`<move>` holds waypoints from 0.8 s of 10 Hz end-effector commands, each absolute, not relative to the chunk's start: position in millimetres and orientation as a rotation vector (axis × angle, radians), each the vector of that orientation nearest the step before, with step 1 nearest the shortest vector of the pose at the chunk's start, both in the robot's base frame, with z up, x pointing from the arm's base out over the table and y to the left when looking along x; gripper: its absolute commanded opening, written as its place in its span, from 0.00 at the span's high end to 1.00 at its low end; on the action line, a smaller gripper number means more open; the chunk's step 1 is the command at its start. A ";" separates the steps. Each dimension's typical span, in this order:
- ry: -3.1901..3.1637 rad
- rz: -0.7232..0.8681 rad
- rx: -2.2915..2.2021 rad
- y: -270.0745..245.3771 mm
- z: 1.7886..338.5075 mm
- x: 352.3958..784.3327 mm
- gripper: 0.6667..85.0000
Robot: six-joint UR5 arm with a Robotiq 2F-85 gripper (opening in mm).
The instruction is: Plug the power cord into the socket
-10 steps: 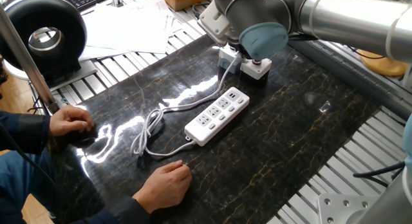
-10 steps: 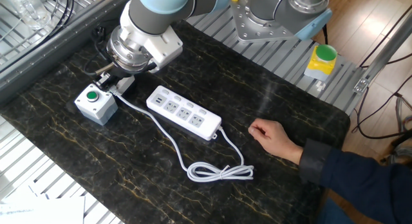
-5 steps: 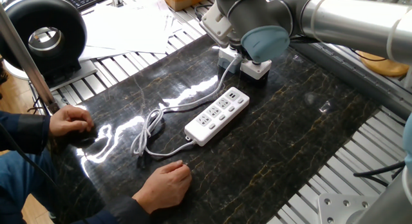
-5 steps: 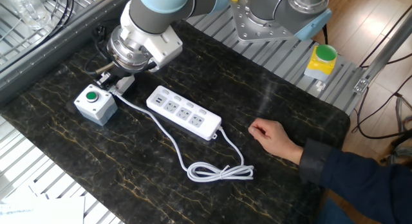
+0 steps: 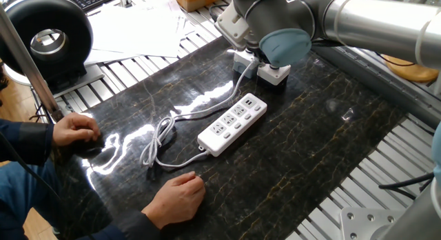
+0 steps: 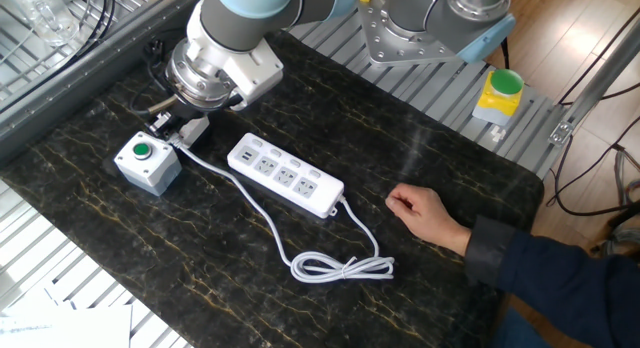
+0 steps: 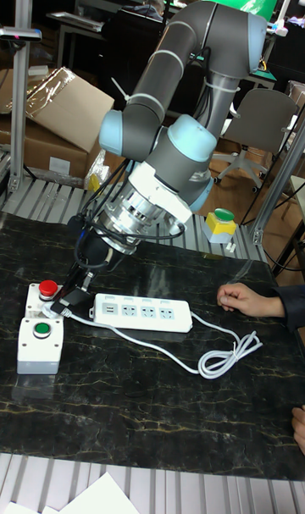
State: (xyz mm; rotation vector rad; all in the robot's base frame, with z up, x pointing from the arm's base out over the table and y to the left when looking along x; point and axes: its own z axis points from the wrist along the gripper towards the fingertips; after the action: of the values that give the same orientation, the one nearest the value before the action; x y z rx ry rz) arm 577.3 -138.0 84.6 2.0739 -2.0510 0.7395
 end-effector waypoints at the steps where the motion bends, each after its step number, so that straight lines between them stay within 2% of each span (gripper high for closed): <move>1: -2.079 0.733 2.075 -137.6 84.0 578.5 0.79; 3: -2.107 0.718 2.062 -134.2 83.4 576.7 0.99; 8: -2.159 0.632 2.066 -130.4 102.6 574.9 0.99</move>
State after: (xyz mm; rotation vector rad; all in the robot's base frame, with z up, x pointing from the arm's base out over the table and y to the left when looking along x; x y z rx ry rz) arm 577.1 -133.6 92.0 2.0696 -2.1168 0.6883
